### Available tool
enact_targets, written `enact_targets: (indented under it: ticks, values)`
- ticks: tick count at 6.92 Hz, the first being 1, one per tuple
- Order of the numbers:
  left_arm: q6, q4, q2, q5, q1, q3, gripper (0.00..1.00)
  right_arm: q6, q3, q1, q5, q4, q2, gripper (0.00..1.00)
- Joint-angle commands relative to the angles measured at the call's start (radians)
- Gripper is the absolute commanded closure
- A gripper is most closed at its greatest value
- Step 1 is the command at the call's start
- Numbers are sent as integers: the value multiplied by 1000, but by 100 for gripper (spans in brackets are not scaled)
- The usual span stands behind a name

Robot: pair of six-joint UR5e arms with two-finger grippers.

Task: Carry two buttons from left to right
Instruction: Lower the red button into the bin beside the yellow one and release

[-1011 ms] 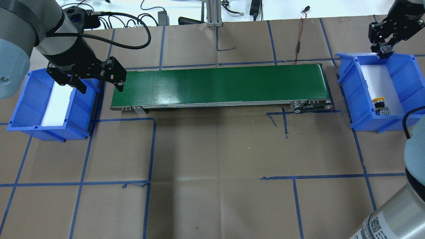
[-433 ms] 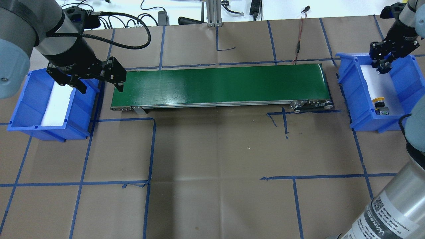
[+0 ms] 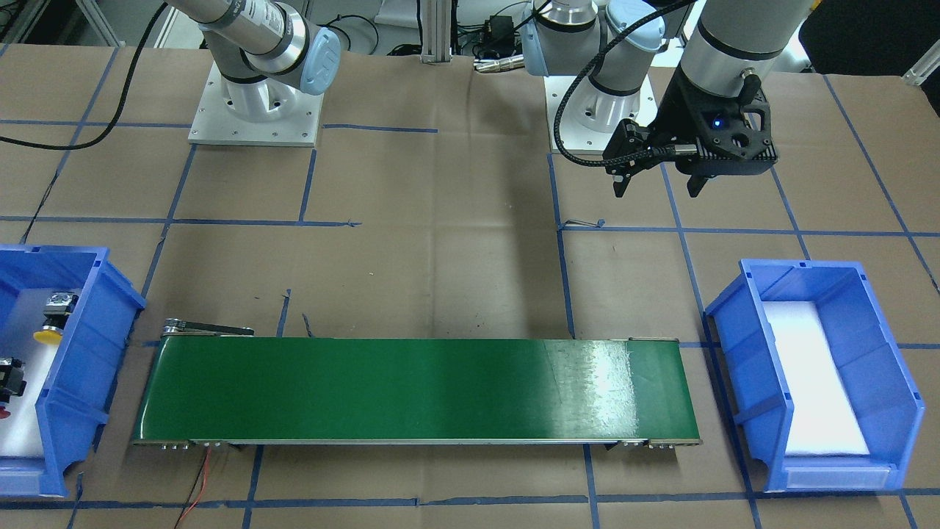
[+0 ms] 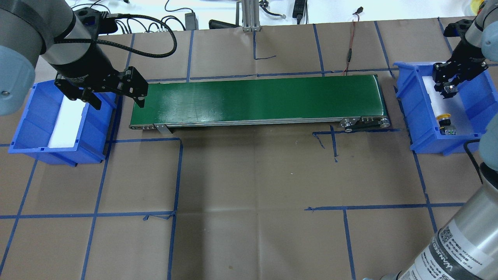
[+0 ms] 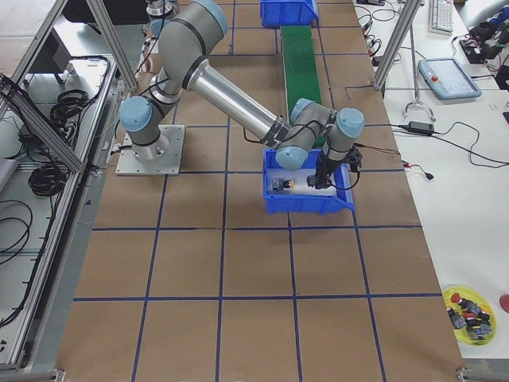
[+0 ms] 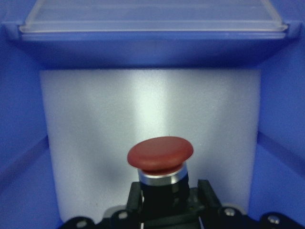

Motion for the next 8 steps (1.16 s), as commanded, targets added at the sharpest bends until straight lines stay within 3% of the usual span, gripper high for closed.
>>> enact_targets:
  ticks: [1,5,6,7,8]
  values:
    - [1,0,0,0,0,1,0,-3,21,1,-5,-24,-5,94]
    - [0,0,0,0,0,1,0,2,45,4,8,-24,12,94]
    - [1,0,0,0,0,1,0,0,45,4,9,-22,14,89]
    - [1,0,0,0,0,1,0,-6,39,4,6,-25,17,39]
    - [0,0,0,0,0,1,0,-12,39,4,4,-24,17,13]
